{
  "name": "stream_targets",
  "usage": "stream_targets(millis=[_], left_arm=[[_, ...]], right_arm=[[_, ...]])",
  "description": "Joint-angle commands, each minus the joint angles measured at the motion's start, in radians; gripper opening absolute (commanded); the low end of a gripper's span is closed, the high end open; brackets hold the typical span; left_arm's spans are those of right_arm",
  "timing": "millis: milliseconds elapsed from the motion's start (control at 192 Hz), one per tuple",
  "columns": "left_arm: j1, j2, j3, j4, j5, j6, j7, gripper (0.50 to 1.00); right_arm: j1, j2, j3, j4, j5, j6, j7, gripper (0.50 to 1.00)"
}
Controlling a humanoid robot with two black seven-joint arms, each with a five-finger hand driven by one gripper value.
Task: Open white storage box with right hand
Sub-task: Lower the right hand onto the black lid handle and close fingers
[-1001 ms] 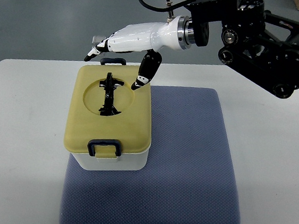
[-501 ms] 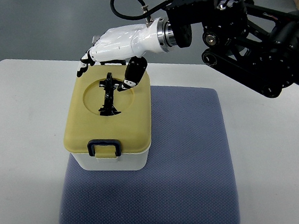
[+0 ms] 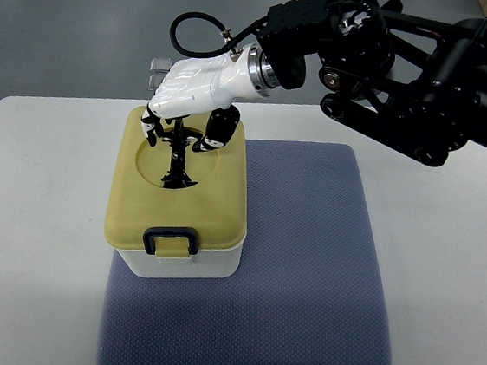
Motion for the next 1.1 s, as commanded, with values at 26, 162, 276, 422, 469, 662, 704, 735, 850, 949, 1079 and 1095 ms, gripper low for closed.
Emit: stream_targets(millis=[26,162,276,422,469,662,704,735,850,949,1079,1095], left_arm=[[0.0,0.0,0.001,0.0,0.0,0.0,0.0,1.0],[0.0,0.0,0.001,0.0,0.0,0.0,0.0,1.0],[0.0,0.0,0.001,0.0,0.0,0.0,0.0,1.0],[0.0,0.0,0.001,0.0,0.0,0.0,0.0,1.0],[0.0,0.0,0.001,0.0,0.0,0.0,0.0,1.0],[0.0,0.0,-0.001,0.0,0.0,0.0,0.0,1.0],[0.0,0.0,-0.001,0.0,0.0,0.0,0.0,1.0],[0.0,0.0,0.001,0.0,0.0,0.0,0.0,1.0],[0.0,0.0,0.001,0.0,0.0,0.0,0.0,1.0],[0.0,0.0,-0.001,0.0,0.0,0.0,0.0,1.0],[0.0,0.0,0.001,0.0,0.0,0.0,0.0,1.0],[0.0,0.0,0.001,0.0,0.0,0.0,0.0,1.0]], right_arm=[[0.003,0.002,-0.016,0.001,-0.005,-0.003,0.002,0.662],[0.003,0.016,-0.02,0.002,-0.016,-0.006,0.002,0.66],[0.001,0.018,-0.025,0.002,-0.032,-0.007,0.003,0.65],[0.001,0.022,-0.025,0.002,-0.035,-0.01,0.003,0.625],[0.001,0.022,-0.027,0.002,-0.035,-0.01,0.003,0.619],[0.003,0.024,-0.036,0.002,-0.042,-0.014,0.017,0.588],[0.003,0.024,-0.037,0.002,-0.044,-0.014,0.02,0.582],[0.001,0.024,-0.037,0.004,-0.045,-0.014,0.022,0.58],[0.001,0.024,-0.037,0.002,-0.045,-0.014,0.023,0.552],[-0.002,0.024,-0.037,0.002,-0.045,-0.029,0.026,0.527],[-0.002,0.022,-0.037,0.002,-0.045,-0.053,0.042,0.5],[0.0,0.022,-0.037,0.002,-0.045,-0.055,0.045,0.5]])
